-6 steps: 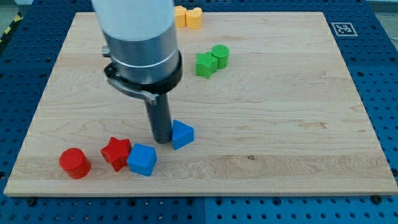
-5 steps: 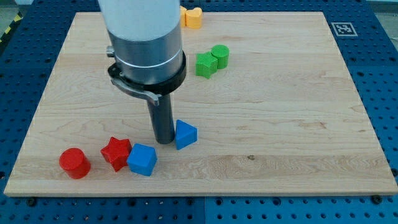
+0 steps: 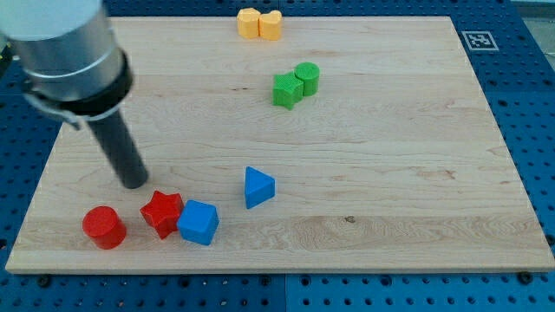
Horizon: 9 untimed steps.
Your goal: Push the blue cube to the bottom of the blue triangle
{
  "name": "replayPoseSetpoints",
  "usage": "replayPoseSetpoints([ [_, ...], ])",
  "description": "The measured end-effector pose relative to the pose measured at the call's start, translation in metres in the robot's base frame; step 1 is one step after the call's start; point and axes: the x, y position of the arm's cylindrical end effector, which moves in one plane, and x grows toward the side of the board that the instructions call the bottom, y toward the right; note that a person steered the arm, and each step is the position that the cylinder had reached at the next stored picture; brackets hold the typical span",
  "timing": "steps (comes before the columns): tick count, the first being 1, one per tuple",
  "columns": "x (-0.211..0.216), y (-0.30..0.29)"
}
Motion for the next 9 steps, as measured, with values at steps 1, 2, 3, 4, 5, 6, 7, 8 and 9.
replayPoseSetpoints([
  [1, 0.024, -0.046],
  [2, 0.075, -0.079],
  [3, 0.098, -0.074],
  [4, 0.095, -0.022],
  [5, 0.086, 0.041],
  [6, 0.086, 0.045],
  [7, 0.083, 0.051],
  [8, 0.072, 0.076],
  [9, 0.070, 0.099],
])
